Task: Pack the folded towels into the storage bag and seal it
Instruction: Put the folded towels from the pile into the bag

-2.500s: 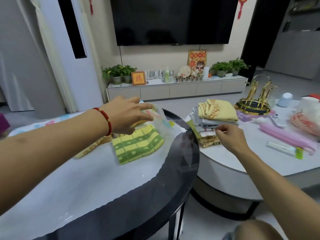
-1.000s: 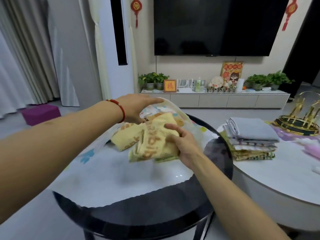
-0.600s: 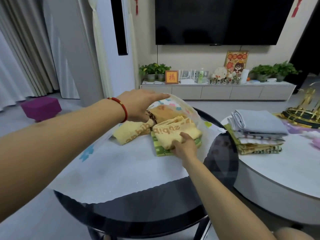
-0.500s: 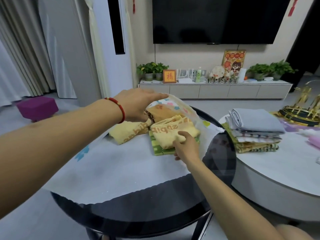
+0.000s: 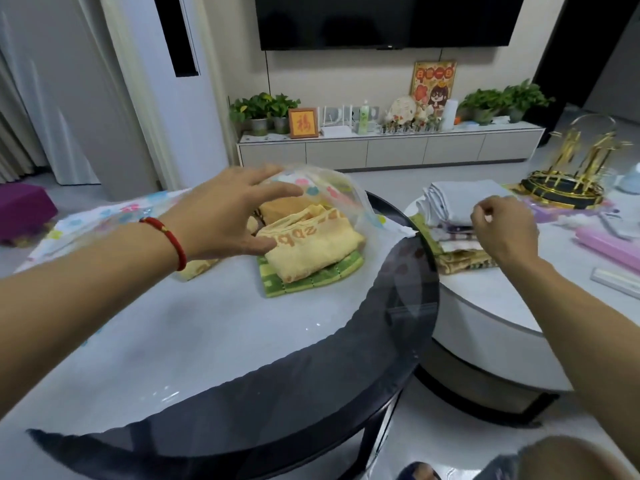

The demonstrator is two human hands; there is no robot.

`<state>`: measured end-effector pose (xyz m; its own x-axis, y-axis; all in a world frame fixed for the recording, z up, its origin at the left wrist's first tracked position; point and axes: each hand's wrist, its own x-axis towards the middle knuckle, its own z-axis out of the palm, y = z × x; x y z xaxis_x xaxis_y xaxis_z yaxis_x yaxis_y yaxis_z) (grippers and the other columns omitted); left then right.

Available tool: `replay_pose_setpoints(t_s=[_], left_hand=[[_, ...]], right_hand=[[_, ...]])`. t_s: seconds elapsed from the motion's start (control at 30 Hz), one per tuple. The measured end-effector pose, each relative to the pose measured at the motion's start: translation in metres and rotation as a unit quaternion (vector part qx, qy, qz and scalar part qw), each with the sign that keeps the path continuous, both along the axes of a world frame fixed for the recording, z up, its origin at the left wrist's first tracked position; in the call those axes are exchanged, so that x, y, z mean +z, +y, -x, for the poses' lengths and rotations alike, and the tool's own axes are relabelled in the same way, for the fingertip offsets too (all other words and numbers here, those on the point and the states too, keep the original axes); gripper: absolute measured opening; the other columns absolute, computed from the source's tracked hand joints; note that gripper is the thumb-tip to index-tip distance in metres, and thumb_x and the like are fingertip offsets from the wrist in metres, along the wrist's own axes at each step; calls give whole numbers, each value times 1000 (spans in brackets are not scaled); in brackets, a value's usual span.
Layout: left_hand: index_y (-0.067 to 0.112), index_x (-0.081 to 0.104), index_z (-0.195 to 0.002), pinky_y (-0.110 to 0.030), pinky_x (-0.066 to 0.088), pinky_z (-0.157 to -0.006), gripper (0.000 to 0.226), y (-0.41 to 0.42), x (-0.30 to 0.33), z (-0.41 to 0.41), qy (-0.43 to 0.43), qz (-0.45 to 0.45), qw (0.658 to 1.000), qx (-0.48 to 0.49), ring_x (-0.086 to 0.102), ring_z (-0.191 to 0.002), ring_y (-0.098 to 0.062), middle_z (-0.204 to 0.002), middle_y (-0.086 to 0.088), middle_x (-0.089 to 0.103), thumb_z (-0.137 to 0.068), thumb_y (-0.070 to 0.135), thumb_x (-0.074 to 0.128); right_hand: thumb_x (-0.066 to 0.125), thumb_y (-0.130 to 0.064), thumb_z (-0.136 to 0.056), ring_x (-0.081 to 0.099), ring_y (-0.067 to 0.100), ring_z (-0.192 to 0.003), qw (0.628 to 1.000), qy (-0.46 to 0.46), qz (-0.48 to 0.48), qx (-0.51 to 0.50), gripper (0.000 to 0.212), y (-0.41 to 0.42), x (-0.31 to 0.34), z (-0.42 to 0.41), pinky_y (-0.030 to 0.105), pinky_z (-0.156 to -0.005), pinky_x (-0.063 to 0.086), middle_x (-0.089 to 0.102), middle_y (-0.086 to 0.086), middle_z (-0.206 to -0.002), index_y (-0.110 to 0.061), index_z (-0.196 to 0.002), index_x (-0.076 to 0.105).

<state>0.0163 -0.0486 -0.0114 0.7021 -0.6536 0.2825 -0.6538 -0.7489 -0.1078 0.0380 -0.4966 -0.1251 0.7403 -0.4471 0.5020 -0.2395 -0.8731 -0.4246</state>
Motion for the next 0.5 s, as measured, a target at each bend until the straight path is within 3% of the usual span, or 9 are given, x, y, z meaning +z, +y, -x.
replay_pose_setpoints(t_s=[0.07,0.13,0.27,0.37,0.43,0.5], left_hand=[[38,43,-142,-47,36,-111,77,-4,-8,-2,-10,11,1000,-11,41,-134,-26,-153,0,40,-74,45,77],[37,45,-141,-49,37,-109,74,-9,-15,-7,-6,21,1000,-10,44,-131,-26,-148,0,46,-74,43,76],[36,47,-140,-49,43,-102,71,-17,-23,-14,-3,30,1000,-3,50,-123,-24,-140,3,53,-75,42,75],[37,49,-137,-47,47,-96,68,-19,-24,-16,-14,42,999,0,53,-114,-24,-133,4,58,-74,43,73],[38,49,-136,-47,48,-94,68,-20,-24,-17,-17,43,999,1,53,-111,-24,-130,4,59,-74,43,74],[37,50,-136,-47,48,-93,67,-21,-24,-16,-13,41,999,2,53,-110,-24,-128,3,60,-74,43,74]], right_hand=[[52,-31,-101,53,42,-122,998,54,25,-20,34,-22,-4,-23,51,-97,46,59,22,-134,-13,-122,71],[47,-34,-102,47,43,-131,995,91,9,-44,40,-38,-4,-46,54,-106,41,52,24,-143,-15,-132,66],[44,-32,-103,41,49,-138,979,169,-50,-100,39,-59,-1,-78,59,-117,27,49,30,-145,-24,-137,61],[56,-32,-97,38,47,-142,964,230,-66,-113,36,-65,4,-89,62,-117,16,50,24,-147,-33,-133,59],[66,-37,-92,42,47,-137,965,234,-50,-105,32,-67,10,-89,63,-117,19,51,26,-142,-35,-123,60],[74,-35,-90,53,47,-123,974,211,-41,-69,30,-65,16,-83,56,-109,36,52,31,-137,-31,-116,60]])
